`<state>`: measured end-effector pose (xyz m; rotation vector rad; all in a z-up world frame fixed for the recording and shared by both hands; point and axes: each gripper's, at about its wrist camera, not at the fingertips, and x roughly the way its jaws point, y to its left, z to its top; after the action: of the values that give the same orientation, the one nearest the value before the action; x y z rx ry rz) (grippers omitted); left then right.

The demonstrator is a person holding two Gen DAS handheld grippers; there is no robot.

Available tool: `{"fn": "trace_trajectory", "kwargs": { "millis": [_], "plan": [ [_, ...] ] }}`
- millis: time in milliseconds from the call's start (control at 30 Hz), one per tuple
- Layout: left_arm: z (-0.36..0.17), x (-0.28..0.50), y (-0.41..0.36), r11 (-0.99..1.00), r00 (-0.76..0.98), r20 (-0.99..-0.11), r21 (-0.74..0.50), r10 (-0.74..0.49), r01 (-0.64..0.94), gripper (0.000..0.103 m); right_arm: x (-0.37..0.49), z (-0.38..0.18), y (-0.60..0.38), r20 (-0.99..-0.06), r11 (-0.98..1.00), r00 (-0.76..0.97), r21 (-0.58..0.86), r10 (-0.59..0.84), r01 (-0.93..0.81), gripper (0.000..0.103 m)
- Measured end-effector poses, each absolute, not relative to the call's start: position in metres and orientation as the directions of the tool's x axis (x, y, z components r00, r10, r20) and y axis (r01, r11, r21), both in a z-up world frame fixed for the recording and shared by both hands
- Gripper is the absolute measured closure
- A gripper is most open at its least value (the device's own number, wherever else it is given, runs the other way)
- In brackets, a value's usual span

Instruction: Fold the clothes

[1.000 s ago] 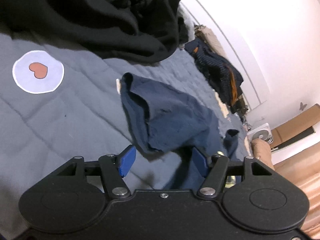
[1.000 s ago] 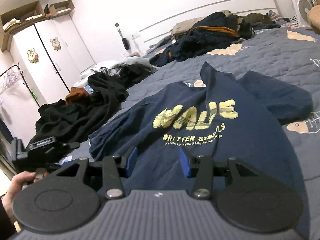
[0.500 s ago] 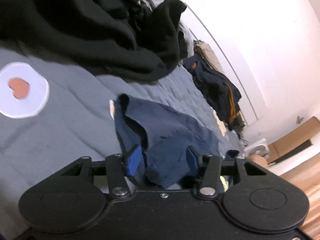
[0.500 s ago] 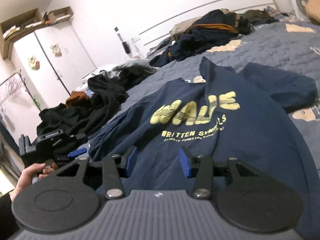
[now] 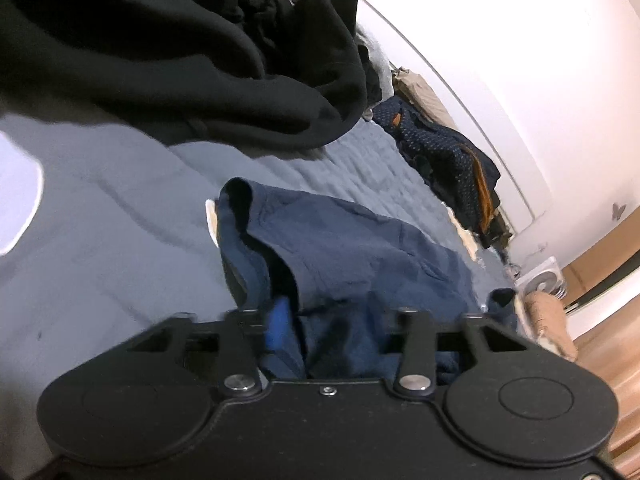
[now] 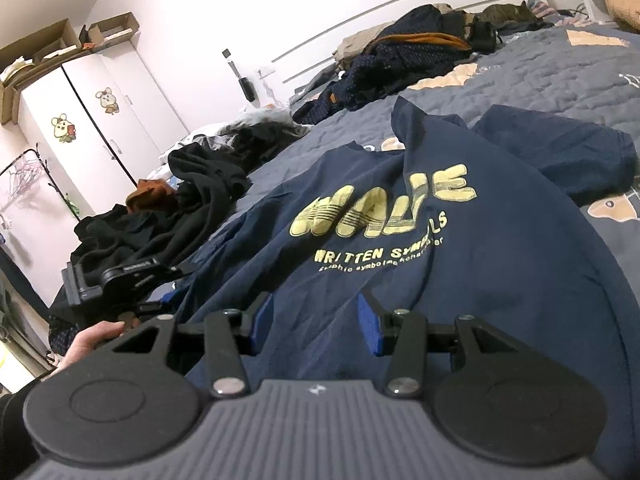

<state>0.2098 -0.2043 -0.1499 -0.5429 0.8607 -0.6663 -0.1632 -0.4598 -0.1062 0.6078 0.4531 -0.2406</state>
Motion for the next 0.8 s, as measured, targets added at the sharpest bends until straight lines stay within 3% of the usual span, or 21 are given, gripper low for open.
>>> {"fn": "trace_trajectory", "kwargs": {
  "millis": [100, 300, 433, 500, 600, 667, 800],
  "plan": [
    [-0.147, 0.214, -0.199, 0.663, 0.491, -0.487, -0.691, -0.722, 0.289, 0.086, -0.163, -0.108, -0.461, -0.48, 0.797, 0.873, 0.493, -0.084, 0.348, 0.057],
    [-0.121, 0.209, -0.171, 0.647, 0.56, -0.434, -0.717, -0.706, 0.259, 0.094, -0.162, -0.11, -0.465, -0.485, 0.79, 0.87, 0.499, -0.087, 0.357, 0.057],
    [-0.106, 0.196, -0.148, 0.682, 0.592, -0.459, -0.697, -0.662, 0.222, 0.094, -0.162, -0.109, -0.466, -0.485, 0.786, 0.87, 0.503, -0.087, 0.359, 0.057],
    [-0.111, 0.195, -0.141, 0.696, 0.585, -0.496, -0.697, -0.641, 0.172, 0.089, -0.162, -0.108, -0.467, -0.481, 0.787, 0.873, 0.506, -0.083, 0.353, 0.057],
    [-0.117, 0.194, -0.131, 0.708, 0.576, -0.539, -0.699, -0.614, 0.101, 0.071, -0.162, -0.106, -0.465, -0.476, 0.792, 0.876, 0.503, -0.08, 0.346, 0.057],
    [-0.115, 0.189, -0.126, 0.709, 0.592, -0.541, -0.701, -0.598, 0.075, 0.045, -0.162, -0.104, -0.464, -0.472, 0.795, 0.878, 0.5, -0.081, 0.343, 0.057],
    [-0.118, 0.176, -0.136, 0.701, 0.541, -0.552, -0.705, -0.635, 0.103, 0.044, -0.161, -0.105, -0.465, -0.471, 0.786, 0.879, 0.513, -0.077, 0.344, 0.057]
  ]
}}
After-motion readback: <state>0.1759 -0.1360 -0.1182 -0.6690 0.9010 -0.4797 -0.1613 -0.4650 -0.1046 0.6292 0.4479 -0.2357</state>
